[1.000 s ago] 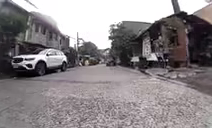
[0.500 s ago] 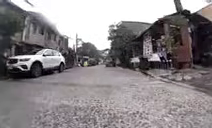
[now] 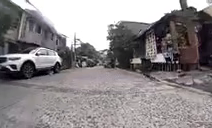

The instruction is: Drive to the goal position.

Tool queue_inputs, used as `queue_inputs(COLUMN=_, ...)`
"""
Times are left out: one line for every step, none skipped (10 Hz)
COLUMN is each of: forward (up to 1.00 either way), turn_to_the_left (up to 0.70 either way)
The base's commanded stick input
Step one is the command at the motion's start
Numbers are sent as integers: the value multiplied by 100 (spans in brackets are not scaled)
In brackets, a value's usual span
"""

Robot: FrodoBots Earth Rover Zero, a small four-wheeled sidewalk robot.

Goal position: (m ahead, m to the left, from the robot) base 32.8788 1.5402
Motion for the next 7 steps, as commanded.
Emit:
queue_inputs(forward=100, turn_to_the_left=0)
queue_inputs(forward=100, turn_to_the_left=0)
queue_inputs(forward=100, turn_to_the_left=0)
queue_inputs(forward=100, turn_to_the_left=0)
queue_inputs(forward=100, turn_to_the_left=0)
queue_inputs(forward=100, turn_to_the_left=0)
queue_inputs(forward=100, turn_to_the_left=0)
